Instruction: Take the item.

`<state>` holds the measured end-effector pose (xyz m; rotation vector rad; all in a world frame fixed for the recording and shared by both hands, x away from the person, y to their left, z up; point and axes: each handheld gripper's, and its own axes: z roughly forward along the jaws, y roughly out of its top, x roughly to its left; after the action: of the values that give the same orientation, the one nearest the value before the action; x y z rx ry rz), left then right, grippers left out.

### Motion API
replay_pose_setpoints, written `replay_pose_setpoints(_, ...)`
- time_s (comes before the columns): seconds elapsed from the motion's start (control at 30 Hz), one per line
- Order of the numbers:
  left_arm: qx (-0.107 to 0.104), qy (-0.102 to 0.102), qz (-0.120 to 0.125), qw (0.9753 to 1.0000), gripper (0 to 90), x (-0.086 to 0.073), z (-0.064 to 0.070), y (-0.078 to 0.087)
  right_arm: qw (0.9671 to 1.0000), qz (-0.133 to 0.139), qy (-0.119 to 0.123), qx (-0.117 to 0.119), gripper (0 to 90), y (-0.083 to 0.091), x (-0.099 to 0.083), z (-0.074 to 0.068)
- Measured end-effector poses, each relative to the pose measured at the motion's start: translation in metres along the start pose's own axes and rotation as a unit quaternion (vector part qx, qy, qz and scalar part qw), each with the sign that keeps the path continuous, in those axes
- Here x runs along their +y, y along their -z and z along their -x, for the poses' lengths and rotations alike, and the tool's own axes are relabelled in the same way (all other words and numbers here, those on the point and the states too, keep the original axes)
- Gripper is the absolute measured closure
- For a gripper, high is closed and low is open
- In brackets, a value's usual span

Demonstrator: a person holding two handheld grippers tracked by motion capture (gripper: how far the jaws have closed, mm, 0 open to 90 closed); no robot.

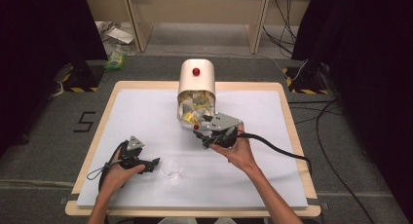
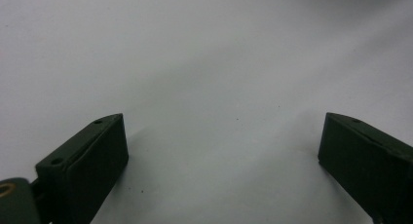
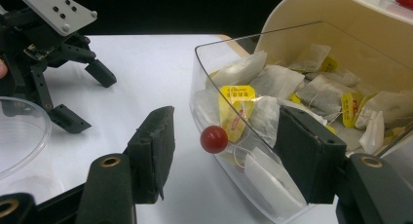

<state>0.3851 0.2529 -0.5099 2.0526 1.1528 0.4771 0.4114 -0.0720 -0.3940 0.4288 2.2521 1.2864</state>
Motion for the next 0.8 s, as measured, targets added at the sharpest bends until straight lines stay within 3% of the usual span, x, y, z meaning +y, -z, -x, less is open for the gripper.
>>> replay_pose_setpoints(0.43, 0.000, 0.000, 0.000, 1.0000, 3.2, 0.000, 0.000, 0.000, 1.0000, 0.001, -0.005, 0.006, 44.1, 0.002, 0.001, 0.000)
replay_pose_setpoints(0.57, 0.000, 0.000, 0.000, 1.0000, 3.2, 0.000, 0.000, 0.000, 0.9996, 0.015, -0.021, 0.013, 45.0, 0.005, 0.004, 0.003)
replay_pose_setpoints(0.8, 0.000, 0.000, 0.000, 1.0000, 3.2, 0.000, 0.000, 0.000, 0.9984, 0.037, -0.043, -0.008, 47.6, 0.010, 0.014, 0.024)
